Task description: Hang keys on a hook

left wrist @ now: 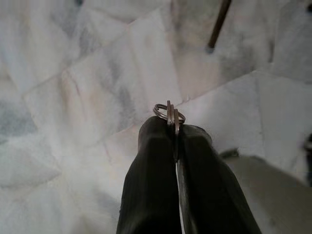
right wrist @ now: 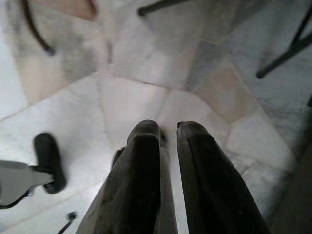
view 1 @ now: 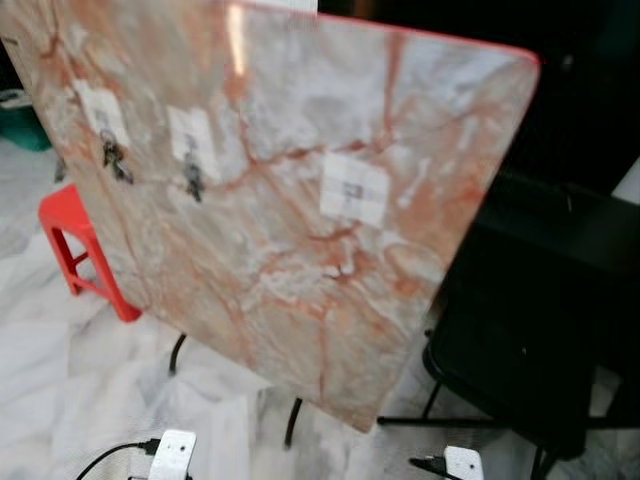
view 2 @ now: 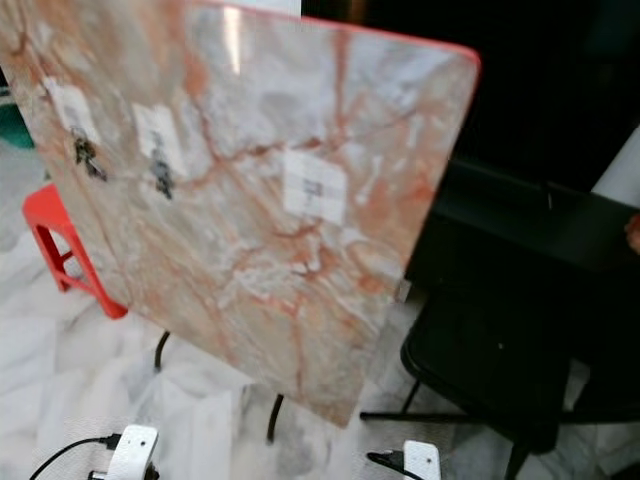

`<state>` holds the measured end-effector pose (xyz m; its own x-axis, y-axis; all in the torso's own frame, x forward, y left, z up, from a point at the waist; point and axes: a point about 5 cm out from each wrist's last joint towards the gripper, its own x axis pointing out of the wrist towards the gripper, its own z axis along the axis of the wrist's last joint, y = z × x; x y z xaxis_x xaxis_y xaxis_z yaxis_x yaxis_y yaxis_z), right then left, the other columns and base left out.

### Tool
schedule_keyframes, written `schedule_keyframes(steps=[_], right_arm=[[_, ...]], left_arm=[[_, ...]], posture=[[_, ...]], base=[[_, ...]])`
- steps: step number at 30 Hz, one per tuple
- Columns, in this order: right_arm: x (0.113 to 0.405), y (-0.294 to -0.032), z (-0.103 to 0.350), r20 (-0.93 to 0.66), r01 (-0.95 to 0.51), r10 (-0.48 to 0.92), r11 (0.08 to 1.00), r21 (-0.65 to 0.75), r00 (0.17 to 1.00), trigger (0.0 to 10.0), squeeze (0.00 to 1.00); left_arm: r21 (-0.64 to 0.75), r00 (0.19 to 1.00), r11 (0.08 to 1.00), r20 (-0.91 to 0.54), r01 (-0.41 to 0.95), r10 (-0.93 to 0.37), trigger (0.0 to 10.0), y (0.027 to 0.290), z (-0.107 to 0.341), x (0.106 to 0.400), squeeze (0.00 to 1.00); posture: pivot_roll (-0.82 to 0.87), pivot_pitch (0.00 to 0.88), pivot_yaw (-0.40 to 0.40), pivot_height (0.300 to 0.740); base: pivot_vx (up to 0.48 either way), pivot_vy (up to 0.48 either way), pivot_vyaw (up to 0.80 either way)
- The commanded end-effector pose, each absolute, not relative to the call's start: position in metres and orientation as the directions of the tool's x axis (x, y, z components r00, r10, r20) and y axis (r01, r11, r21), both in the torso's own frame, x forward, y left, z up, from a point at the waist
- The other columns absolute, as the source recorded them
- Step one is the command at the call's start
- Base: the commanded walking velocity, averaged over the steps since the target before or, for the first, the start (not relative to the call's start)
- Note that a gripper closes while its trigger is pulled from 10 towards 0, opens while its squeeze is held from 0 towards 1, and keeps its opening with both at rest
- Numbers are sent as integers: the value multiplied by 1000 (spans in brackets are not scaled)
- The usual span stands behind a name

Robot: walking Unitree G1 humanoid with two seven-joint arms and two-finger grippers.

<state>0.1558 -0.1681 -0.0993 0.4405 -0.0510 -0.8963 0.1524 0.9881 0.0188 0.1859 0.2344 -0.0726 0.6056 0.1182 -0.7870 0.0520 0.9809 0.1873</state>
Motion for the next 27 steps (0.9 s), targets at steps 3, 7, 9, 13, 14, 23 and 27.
schedule_keyframes(steps=[3,7,9,13,14,23,27], right_arm=[[153,-179,-100,-901,126,-72,992,-19,427,10000,0],[152,-179,-100,-902,125,-70,992,-18,427,10000,0],[151,-179,-100,-902,123,-68,992,-17,426,10000,0],[150,-180,-100,-903,114,-68,993,-21,424,10000,0],[150,-180,-100,-903,108,-65,994,-21,425,10000,0],[149,-180,-101,-903,95,-62,995,-24,425,10000,0],[148,-181,-101,-903,92,-60,996,-23,426,10000,0]], left_arm=[[183,639,980,-764,79,91,10000,225,-69,195,0],[187,649,979,-755,77,93,10000,225,-69,196,0],[215,676,974,-729,78,107,10000,225,-65,202,0],[265,733,962,-667,62,136,10000,228,-55,215,0],[290,769,956,-619,36,159,10000,231,-48,223,0],[371,936,921,-266,-122,231,10000,238,3,259,0],[322,961,926,-124,-197,248,10000,238,26,266,0]], posture=[[28,0,-47,740],[26,0,-46,740],[29,0,-48,740],[37,0,-50,740],[40,0,-53,740],[30,0,-49,740],[31,0,-52,740]], base=[[0,-447,0],[0,-416,0],[0,0,0],[0,0,0],[0,0,0],[0,0,0],[0,0,0]])
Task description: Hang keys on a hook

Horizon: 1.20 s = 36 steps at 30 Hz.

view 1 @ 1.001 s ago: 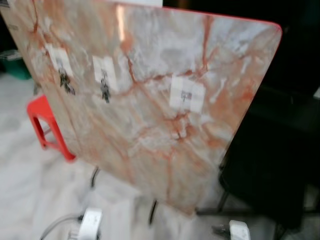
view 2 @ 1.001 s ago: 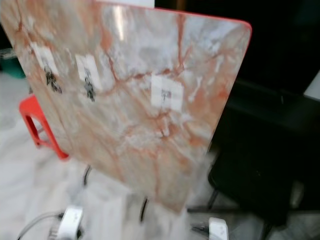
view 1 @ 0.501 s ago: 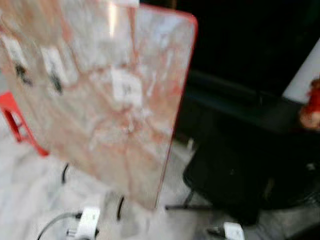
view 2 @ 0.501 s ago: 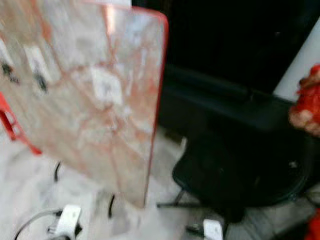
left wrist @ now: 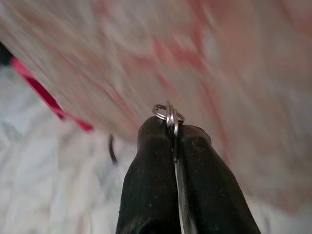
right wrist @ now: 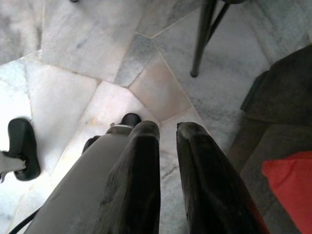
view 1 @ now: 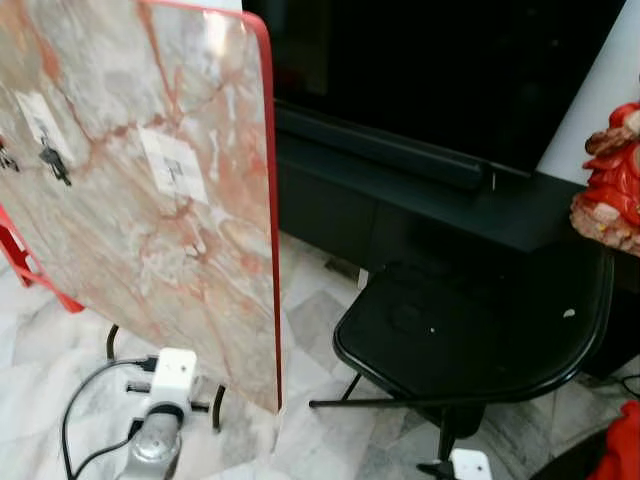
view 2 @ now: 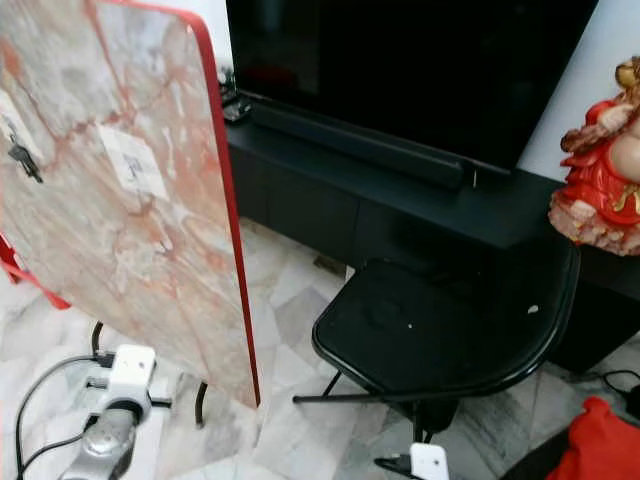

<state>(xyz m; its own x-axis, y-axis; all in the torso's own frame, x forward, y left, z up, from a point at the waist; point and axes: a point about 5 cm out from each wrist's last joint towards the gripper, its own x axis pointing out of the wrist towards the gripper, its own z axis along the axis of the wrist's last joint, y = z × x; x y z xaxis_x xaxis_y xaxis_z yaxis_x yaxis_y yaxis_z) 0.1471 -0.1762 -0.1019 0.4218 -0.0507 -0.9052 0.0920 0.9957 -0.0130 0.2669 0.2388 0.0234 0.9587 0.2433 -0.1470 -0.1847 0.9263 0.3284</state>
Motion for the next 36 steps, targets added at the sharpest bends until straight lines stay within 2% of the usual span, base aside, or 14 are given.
schedule_keyframes(steps=[1,2,3,5,8,16,23,32,36], right_arm=[[148,-181,-101,-903,92,-60,996,-23,426,10000,0],[148,-181,-101,-903,91,-60,996,-23,426,10000,0],[147,-181,-101,-903,88,-60,996,-25,425,10000,0],[147,-181,-102,-904,87,-61,996,-26,424,10000,0],[146,-181,-102,-904,80,-58,996,-26,424,10000,0],[147,-181,-101,-901,65,-49,998,-23,431,10000,0],[149,-182,-100,-898,48,-50,998,-32,438,10000,0],[151,-183,-99,-894,42,-55,998,-41,444,10000,0],[151,-183,-100,-894,68,-54,997,-26,444,10000,0]], left_arm=[[322,961,926,-124,-197,248,10000,238,26,266,0],[322,965,926,-103,-198,242,10000,237,29,266,0],[313,977,929,-11,-198,211,10000,229,45,267,0],[309,979,930,24,-198,201,10000,226,51,267,0],[321,971,922,166,-216,170,10000,216,80,262,0],[341,929,883,289,-324,230,10000,213,104,261,0],[283,919,896,301,-341,255,10000,211,113,270,0],[213,910,925,347,-313,228,10000,198,130,283,0],[183,918,941,336,-283,211,10000,192,133,288,0]], posture=[[31,0,-52,740],[31,0,-52,740],[33,0,-52,740],[33,0,-52,740],[43,0,-54,740],[47,0,-58,740],[49,0,-64,740],[55,0,-73,740],[53,0,-74,740]], base=[[0,0,0],[0,0,0],[0,0,0],[0,0,0],[0,0,0],[0,0,0],[0,0,0],[0,0,792],[0,0,0]])
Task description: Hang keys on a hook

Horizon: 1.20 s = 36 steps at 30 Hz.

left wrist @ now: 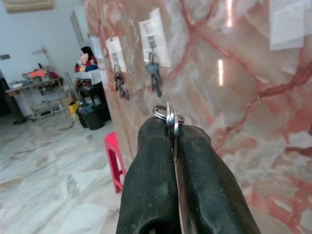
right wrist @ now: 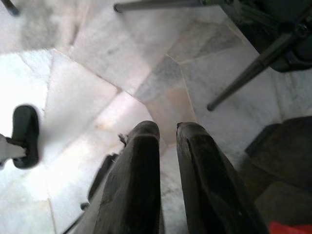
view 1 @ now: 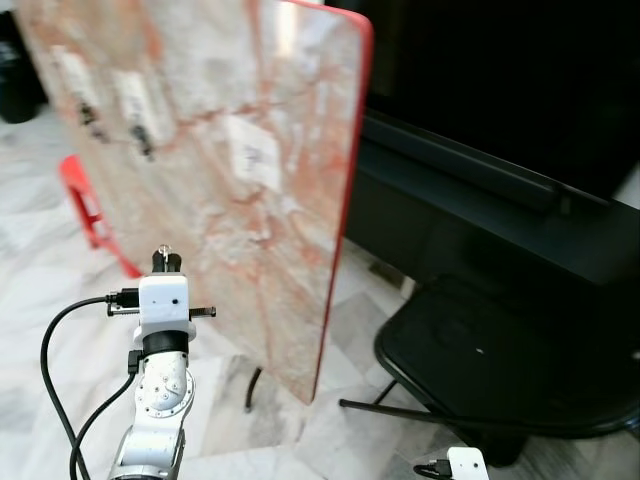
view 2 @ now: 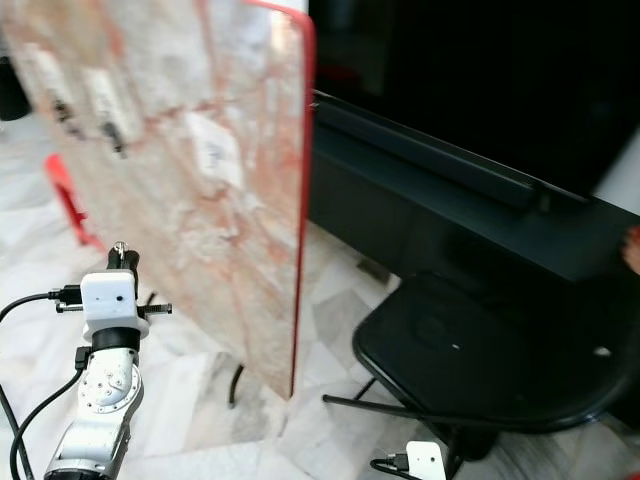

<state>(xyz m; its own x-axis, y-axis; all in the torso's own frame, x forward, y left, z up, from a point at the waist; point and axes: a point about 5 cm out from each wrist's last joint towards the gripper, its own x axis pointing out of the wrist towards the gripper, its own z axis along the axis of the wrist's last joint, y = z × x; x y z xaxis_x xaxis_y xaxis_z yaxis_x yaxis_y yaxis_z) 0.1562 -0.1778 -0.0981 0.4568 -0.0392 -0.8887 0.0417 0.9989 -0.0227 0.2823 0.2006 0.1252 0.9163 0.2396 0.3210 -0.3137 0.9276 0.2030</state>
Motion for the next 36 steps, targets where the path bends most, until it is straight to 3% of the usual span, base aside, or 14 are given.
schedule_keyframes(steps=[1,10,18,23,36], right_arm=[[151,-183,-100,-894,68,-54,997,-26,444,10000,0],[152,-182,-99,-891,70,-50,997,-21,451,10000,0],[155,-182,-98,-883,29,-42,999,-32,467,10000,0],[156,-182,-97,-879,25,-35,999,-27,475,10000,0],[155,-181,-98,-882,33,-35,999,-22,470,10000,0]], left_arm=[[183,918,941,336,-283,211,10000,192,133,288,0],[155,949,979,305,-132,80,10000,174,131,290,0],[153,949,979,304,-135,84,10000,175,132,290,0],[146,947,981,313,-124,73,10000,174,135,290,0],[143,942,984,332,-102,49,10000,168,142,292,0]], posture=[[53,0,-74,740],[58,0,-77,740],[56,0,-77,740],[57,0,-76,740],[57,0,-75,740]], base=[[0,0,0],[0,0,0],[0,0,0],[261,0,698],[290,0,0]])
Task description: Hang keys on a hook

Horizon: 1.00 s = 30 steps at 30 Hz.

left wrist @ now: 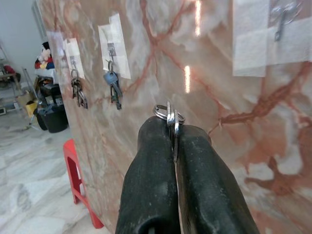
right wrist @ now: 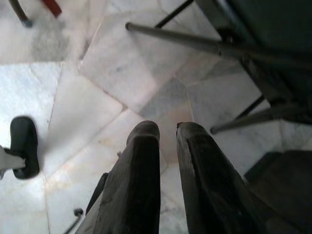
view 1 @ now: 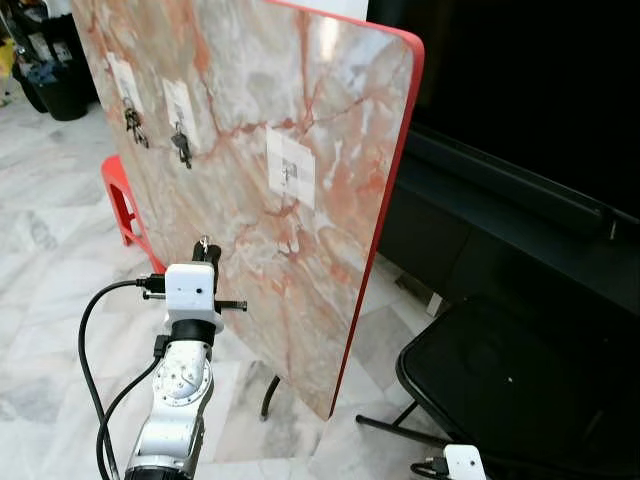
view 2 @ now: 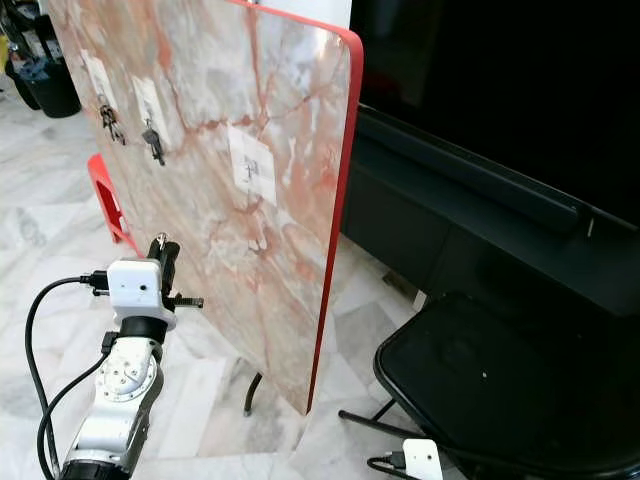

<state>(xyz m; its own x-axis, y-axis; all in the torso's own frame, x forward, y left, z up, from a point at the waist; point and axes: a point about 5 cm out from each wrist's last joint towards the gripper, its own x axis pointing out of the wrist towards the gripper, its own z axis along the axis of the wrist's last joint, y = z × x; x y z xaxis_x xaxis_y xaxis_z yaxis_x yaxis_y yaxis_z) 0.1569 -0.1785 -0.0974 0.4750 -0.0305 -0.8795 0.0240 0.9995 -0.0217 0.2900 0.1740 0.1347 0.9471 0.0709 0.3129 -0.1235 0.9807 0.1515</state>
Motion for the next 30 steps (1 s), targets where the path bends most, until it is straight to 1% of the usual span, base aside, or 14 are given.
schedule_keyframes(steps=[1,11,18,25,30], right_arm=[[155,-181,-98,-883,31,-34,999,-22,469,10000,0],[155,-182,-98,-884,25,-35,999,-27,466,10000,0],[155,-182,-98,-884,20,-37,999,-31,465,10000,0],[155,-182,-98,-885,19,-37,999,-32,465,10000,0],[155,-182,-98,-886,16,-36,999,-33,462,10000,0]], left_arm=[[142,940,985,337,-102,49,10000,168,143,292,0],[138,923,986,384,-96,36,10000,164,154,293,0],[137,913,987,408,-86,23,10000,161,159,290,0],[166,885,984,466,-68,-18,10000,157,175,282,0],[167,884,983,467,-72,-14,10000,157,177,280,0]], posture=[[57,0,-75,740],[57,0,-77,740],[58,0,-78,740],[57,0,-77,740],[59,0,-77,740]], base=[[300,0,0],[299,0,0],[0,0,0],[0,0,0],[0,0,0]])
